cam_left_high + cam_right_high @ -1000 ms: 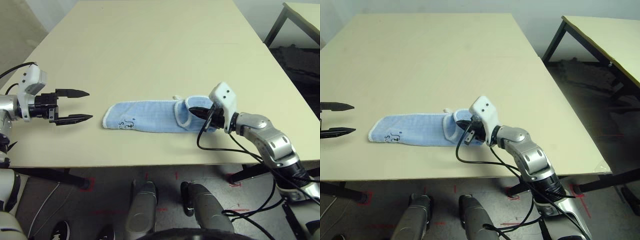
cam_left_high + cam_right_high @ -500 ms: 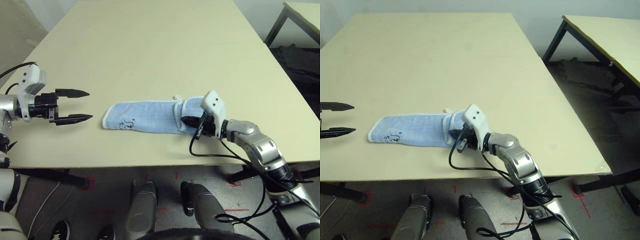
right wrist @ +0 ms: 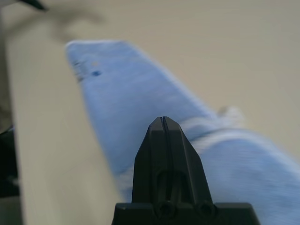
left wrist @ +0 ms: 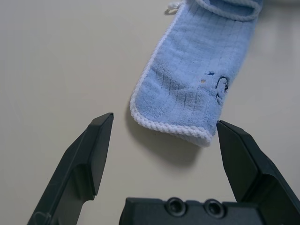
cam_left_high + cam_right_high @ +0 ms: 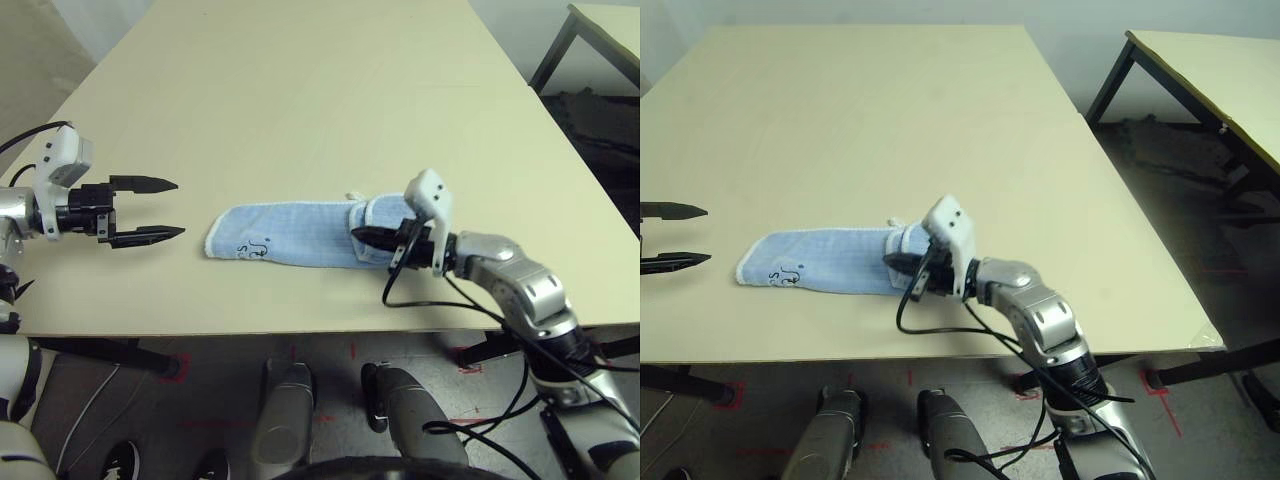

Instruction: Fold the towel and set it aside.

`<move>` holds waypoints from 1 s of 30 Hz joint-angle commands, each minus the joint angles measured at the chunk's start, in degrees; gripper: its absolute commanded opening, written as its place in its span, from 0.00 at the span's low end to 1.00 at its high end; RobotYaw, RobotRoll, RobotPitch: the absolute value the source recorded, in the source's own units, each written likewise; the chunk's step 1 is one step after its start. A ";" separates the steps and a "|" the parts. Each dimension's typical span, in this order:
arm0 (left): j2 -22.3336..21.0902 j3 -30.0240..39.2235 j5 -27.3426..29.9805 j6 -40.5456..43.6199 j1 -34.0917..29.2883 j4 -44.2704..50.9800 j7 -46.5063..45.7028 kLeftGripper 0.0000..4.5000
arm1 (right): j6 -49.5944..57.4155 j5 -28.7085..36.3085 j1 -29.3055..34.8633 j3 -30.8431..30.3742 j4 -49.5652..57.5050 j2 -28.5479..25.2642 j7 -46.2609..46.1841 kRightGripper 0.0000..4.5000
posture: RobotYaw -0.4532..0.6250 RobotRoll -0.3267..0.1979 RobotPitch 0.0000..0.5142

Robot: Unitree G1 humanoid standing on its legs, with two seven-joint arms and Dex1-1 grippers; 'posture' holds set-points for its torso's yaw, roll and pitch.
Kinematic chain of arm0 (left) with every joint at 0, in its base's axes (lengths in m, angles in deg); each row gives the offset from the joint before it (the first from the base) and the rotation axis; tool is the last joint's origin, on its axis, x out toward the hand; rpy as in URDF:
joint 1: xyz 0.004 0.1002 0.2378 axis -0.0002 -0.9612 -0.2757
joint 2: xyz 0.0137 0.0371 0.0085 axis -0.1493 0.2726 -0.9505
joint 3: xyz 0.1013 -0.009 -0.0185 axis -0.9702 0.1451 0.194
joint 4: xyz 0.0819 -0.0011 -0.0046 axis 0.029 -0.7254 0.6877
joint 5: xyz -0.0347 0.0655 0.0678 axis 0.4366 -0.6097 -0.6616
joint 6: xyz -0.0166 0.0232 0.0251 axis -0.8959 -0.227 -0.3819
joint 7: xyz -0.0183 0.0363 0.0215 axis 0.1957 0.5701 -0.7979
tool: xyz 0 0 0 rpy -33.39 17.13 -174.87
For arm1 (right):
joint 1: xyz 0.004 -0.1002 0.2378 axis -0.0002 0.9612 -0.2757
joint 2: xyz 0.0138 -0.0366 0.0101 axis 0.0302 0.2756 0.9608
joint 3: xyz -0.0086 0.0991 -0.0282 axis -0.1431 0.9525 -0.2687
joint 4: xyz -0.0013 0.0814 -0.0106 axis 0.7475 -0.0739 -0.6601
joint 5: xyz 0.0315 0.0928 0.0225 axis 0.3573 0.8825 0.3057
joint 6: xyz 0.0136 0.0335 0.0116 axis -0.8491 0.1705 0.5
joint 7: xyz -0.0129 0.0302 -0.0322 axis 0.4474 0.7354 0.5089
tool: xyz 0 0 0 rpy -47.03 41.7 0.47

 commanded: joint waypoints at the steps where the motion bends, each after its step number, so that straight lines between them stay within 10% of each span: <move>1: -0.04 0.57 -0.82 0.10 -0.04 -0.86 0.22 1.00 | -3.01 -1.45 0.26 0.85 -3.98 0.07 -0.52 0.00 | 0.48 0.62 0.32; 16: -0.18 0.49 -0.62 0.42 -0.05 -0.20 0.22 1.00 | -10.12 -9.70 2.26 -2.13 -17.37 2.12 -2.55 0.00 | 0.47 0.62 0.31; 30: 0.64 0.53 -1.15 0.54 0.77 -0.64 0.22 1.00 | -12.70 -7.06 -8.59 2.44 -24.53 2.08 0.16 0.00 | 0.47 0.62 0.31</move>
